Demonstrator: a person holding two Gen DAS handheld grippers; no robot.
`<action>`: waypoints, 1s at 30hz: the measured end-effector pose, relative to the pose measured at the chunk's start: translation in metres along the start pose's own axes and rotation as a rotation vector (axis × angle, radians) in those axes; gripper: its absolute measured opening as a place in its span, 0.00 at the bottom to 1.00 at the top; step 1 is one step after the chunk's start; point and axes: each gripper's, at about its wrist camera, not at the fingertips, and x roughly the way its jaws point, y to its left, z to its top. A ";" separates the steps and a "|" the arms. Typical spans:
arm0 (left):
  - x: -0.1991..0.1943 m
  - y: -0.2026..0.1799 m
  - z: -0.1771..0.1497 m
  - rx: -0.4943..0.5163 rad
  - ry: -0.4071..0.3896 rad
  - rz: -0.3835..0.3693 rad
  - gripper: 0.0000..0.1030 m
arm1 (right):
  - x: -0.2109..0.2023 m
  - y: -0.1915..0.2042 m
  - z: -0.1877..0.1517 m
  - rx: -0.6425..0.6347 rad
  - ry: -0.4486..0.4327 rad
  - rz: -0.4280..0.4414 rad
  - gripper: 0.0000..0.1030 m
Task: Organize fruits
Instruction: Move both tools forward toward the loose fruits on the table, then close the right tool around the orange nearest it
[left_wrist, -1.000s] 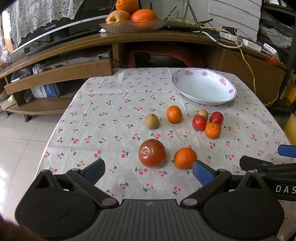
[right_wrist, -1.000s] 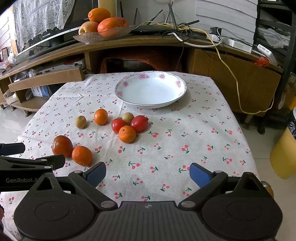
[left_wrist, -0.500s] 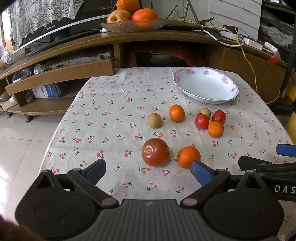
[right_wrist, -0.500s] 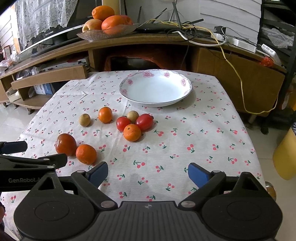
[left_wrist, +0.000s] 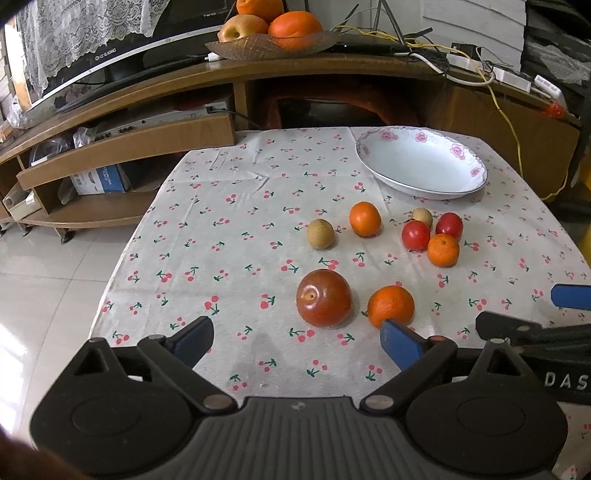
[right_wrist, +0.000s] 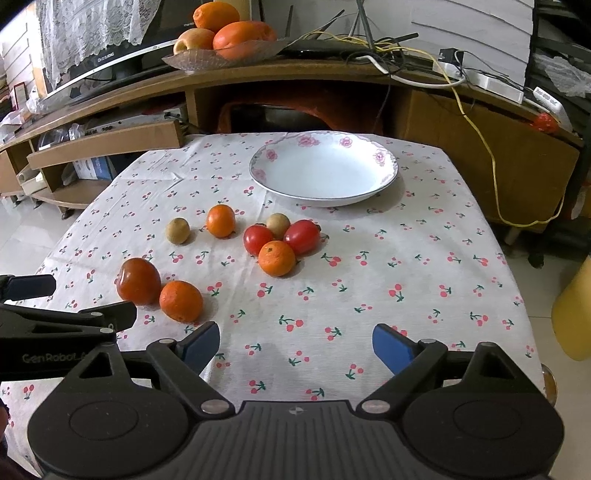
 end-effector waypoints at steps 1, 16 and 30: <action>0.000 0.000 0.000 0.003 0.002 0.003 0.97 | 0.000 0.001 0.000 -0.001 0.001 0.003 0.86; 0.003 0.004 0.000 -0.002 0.008 0.019 0.97 | 0.004 0.007 0.003 -0.024 0.003 0.000 0.85; 0.005 0.014 0.001 -0.028 0.012 0.015 0.97 | 0.009 0.013 0.009 -0.042 0.006 0.034 0.85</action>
